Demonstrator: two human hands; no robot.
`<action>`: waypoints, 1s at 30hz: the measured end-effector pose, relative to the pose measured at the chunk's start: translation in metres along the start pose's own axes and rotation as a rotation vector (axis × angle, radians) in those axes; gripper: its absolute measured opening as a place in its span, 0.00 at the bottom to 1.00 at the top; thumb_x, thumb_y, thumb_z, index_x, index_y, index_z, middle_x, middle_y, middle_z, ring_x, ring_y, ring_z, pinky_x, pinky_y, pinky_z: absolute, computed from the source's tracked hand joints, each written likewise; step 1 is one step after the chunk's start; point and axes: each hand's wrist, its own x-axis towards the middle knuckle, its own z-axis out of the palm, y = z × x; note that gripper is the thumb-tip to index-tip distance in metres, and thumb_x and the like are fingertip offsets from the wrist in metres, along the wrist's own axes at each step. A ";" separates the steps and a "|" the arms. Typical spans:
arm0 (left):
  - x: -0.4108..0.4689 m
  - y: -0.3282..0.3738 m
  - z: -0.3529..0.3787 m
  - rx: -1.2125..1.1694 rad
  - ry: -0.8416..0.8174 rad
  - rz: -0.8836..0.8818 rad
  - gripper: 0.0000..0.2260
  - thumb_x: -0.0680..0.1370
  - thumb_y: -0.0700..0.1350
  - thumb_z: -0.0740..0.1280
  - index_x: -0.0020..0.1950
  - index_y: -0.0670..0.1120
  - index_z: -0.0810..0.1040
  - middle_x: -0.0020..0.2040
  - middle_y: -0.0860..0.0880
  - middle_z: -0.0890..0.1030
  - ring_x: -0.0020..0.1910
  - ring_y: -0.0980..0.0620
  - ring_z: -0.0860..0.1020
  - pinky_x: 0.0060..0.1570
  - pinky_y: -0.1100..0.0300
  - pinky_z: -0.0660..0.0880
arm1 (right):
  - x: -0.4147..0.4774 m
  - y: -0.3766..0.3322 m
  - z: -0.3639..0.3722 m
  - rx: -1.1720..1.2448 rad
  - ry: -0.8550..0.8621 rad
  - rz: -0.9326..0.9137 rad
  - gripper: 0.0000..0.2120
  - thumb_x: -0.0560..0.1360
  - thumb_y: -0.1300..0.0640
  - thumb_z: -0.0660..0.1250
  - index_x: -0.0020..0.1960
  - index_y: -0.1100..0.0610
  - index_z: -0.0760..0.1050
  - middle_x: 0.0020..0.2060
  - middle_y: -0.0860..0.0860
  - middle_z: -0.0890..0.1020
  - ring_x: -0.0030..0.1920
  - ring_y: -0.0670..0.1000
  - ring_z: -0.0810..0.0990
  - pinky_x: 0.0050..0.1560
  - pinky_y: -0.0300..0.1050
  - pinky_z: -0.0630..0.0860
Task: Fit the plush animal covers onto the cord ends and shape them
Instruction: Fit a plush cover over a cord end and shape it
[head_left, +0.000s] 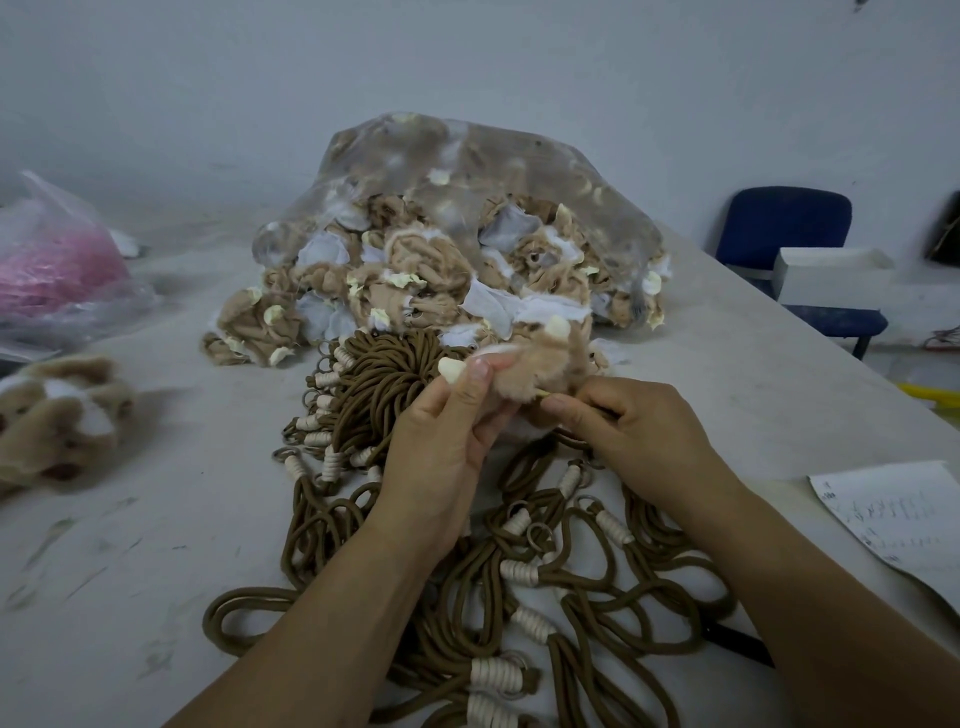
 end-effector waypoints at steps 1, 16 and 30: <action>0.000 -0.001 0.000 0.017 0.010 0.003 0.13 0.78 0.48 0.62 0.52 0.44 0.84 0.52 0.43 0.85 0.55 0.48 0.82 0.51 0.61 0.78 | 0.001 0.001 -0.001 -0.029 0.000 -0.003 0.28 0.69 0.29 0.53 0.32 0.52 0.74 0.26 0.47 0.75 0.34 0.46 0.75 0.33 0.43 0.68; 0.000 -0.002 -0.002 0.135 0.041 -0.090 0.18 0.75 0.53 0.65 0.53 0.40 0.83 0.53 0.39 0.84 0.55 0.44 0.82 0.52 0.56 0.79 | 0.002 0.006 -0.009 -0.194 0.008 -0.076 0.26 0.69 0.28 0.49 0.30 0.48 0.68 0.26 0.45 0.72 0.30 0.44 0.72 0.30 0.45 0.66; -0.005 0.001 -0.004 0.663 -0.023 0.228 0.11 0.77 0.51 0.67 0.58 0.58 0.83 0.66 0.58 0.76 0.67 0.63 0.70 0.65 0.63 0.72 | 0.000 0.023 -0.009 -0.029 0.071 0.209 0.19 0.70 0.28 0.54 0.32 0.38 0.71 0.26 0.40 0.75 0.29 0.42 0.72 0.29 0.44 0.65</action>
